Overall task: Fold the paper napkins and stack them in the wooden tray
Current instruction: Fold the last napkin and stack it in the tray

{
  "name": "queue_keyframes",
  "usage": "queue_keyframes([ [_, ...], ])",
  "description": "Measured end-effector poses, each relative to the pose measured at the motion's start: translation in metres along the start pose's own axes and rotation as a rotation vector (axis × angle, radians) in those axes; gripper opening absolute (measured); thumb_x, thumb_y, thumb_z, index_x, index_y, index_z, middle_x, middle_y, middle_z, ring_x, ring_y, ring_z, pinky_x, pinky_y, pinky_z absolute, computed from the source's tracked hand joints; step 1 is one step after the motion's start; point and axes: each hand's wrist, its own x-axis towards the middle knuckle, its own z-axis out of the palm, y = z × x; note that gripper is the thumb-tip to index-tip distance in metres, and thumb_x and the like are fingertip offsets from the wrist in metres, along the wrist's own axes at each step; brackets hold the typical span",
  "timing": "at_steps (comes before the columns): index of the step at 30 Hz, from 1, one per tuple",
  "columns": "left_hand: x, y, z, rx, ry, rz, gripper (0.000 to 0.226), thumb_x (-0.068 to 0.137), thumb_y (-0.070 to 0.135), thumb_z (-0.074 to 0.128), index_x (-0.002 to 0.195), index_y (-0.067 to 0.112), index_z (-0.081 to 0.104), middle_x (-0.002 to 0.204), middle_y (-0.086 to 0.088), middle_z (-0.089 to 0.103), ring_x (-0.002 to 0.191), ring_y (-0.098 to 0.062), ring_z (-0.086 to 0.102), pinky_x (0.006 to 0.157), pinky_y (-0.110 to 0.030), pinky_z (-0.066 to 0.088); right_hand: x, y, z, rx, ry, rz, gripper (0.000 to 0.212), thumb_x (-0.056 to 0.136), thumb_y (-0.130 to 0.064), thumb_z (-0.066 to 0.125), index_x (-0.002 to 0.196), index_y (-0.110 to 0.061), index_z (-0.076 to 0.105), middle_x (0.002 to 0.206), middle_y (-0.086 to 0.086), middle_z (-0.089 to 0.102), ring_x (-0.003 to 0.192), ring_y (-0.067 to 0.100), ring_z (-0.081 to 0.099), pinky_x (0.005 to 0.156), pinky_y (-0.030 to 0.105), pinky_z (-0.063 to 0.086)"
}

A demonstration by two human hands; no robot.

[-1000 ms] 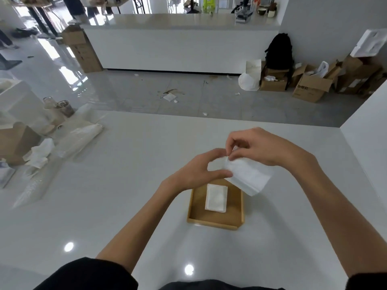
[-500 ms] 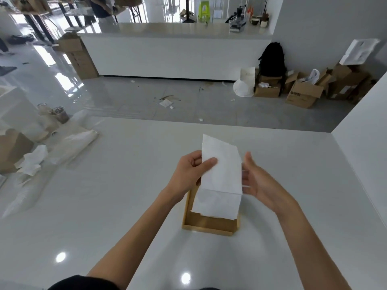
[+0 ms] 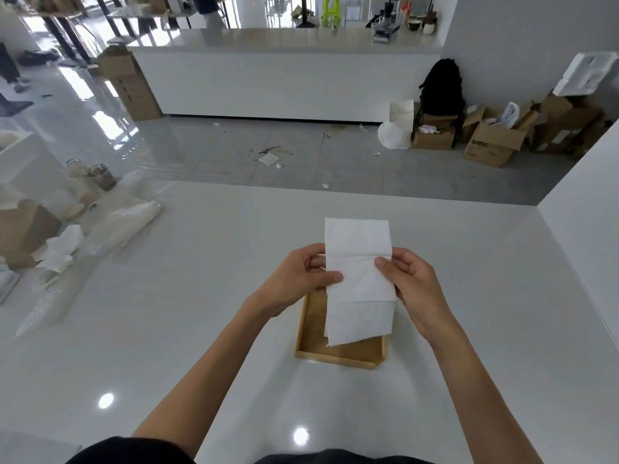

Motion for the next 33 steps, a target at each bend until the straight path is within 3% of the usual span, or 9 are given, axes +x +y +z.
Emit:
queue_keyframes([
  [2, 0.0, -0.002, 0.0, 0.02, 0.006, 0.004, 0.035, 0.094, -0.003, 0.063, 0.129, 0.002, 0.06, 0.086, 0.007, 0.075, 0.069, -0.005, 0.068, 0.063, -0.02, 0.051, 0.0, 0.0, 0.0, -0.018, 0.012, -0.026, 0.016, 0.094, -0.021, 0.068, 0.111, -0.021, 0.068, 0.102, -0.006, 0.078, 0.093, 0.013, 0.074, 0.082, 0.034, 0.06],
  [5, -0.002, -0.003, 0.0, -0.033, 0.021, 0.015, 0.033, 0.098, 0.008, 0.061, 0.131, 0.006, 0.059, 0.1, -0.004, 0.077, 0.085, -0.011, 0.072, 0.073, -0.021, 0.054, -0.001, -0.001, -0.001, 0.005, 0.003, -0.047, 0.016, 0.095, -0.02, 0.067, 0.111, -0.022, 0.067, 0.101, -0.007, 0.078, 0.093, 0.011, 0.074, 0.079, 0.031, 0.06],
  [8, -0.002, -0.007, 0.003, -0.092, -0.032, -0.03, 0.044, 0.095, 0.013, 0.066, 0.137, 0.011, 0.053, 0.121, -0.011, 0.073, 0.112, -0.025, 0.07, 0.097, -0.035, 0.056, 0.001, -0.001, -0.001, 0.036, 0.026, -0.055, 0.017, 0.095, -0.019, 0.067, 0.112, -0.019, 0.067, 0.102, -0.006, 0.078, 0.094, 0.013, 0.074, 0.078, 0.03, 0.06],
  [14, -0.006, -0.029, 0.01, -0.077, -0.08, -0.105, 0.034, 0.094, 0.01, 0.068, 0.128, 0.011, 0.061, 0.105, -0.011, 0.074, 0.108, -0.035, 0.068, 0.102, -0.063, 0.044, 0.006, 0.001, -0.008, 0.075, 0.099, -0.06, 0.014, 0.095, -0.02, 0.067, 0.109, -0.019, 0.067, 0.101, -0.005, 0.078, 0.094, 0.014, 0.074, 0.078, 0.031, 0.059],
  [18, -0.005, -0.022, 0.011, -0.033, -0.044, -0.059, 0.034, 0.1, 0.034, 0.056, 0.122, 0.009, 0.065, 0.112, -0.008, 0.072, 0.103, -0.025, 0.068, 0.095, -0.044, 0.053, 0.006, 0.003, -0.013, 0.085, 0.072, -0.035, 0.017, 0.095, -0.018, 0.067, 0.113, -0.016, 0.066, 0.105, -0.001, 0.078, 0.097, 0.017, 0.073, 0.081, 0.033, 0.058],
  [21, 0.002, -0.013, 0.012, -0.12, 0.069, -0.008, 0.031, 0.103, 0.03, 0.053, 0.12, 0.007, 0.064, 0.109, -0.006, 0.074, 0.099, -0.019, 0.071, 0.083, -0.027, 0.055, 0.005, 0.005, -0.012, 0.039, 0.019, -0.001, 0.02, 0.095, -0.02, 0.067, 0.114, -0.017, 0.066, 0.106, 0.0, 0.077, 0.099, 0.02, 0.073, 0.08, 0.036, 0.058],
  [27, 0.013, -0.01, 0.011, -0.113, 0.165, 0.036, 0.013, 0.1, 0.017, 0.061, 0.095, 0.007, 0.068, 0.077, -0.001, 0.071, 0.077, -0.014, 0.07, 0.076, -0.031, 0.055, 0.002, 0.004, -0.011, 0.022, -0.032, 0.048, 0.017, 0.097, -0.021, 0.064, 0.113, -0.015, 0.068, 0.105, 0.001, 0.077, 0.098, 0.022, 0.073, 0.077, 0.035, 0.057],
  [30, 0.011, -0.011, 0.008, -0.106, 0.137, 0.071, 0.01, 0.097, 0.011, 0.065, 0.103, 0.006, 0.07, 0.085, -0.01, 0.072, 0.082, -0.018, 0.07, 0.077, -0.03, 0.056, 0.002, 0.004, -0.014, 0.023, -0.03, 0.042, 0.015, 0.097, -0.019, 0.064, 0.112, -0.016, 0.068, 0.102, 0.0, 0.078, 0.094, 0.02, 0.074, 0.074, 0.032, 0.057],
  [33, 0.009, -0.011, 0.004, -0.104, 0.089, 0.109, 0.021, 0.095, 0.002, 0.064, 0.115, 0.001, 0.07, 0.102, -0.011, 0.076, 0.09, -0.017, 0.072, 0.077, -0.023, 0.055, 0.002, 0.003, -0.017, 0.05, -0.039, 0.029, 0.016, 0.097, -0.013, 0.062, 0.112, -0.017, 0.067, 0.101, -0.001, 0.078, 0.09, 0.017, 0.074, 0.072, 0.031, 0.058],
])
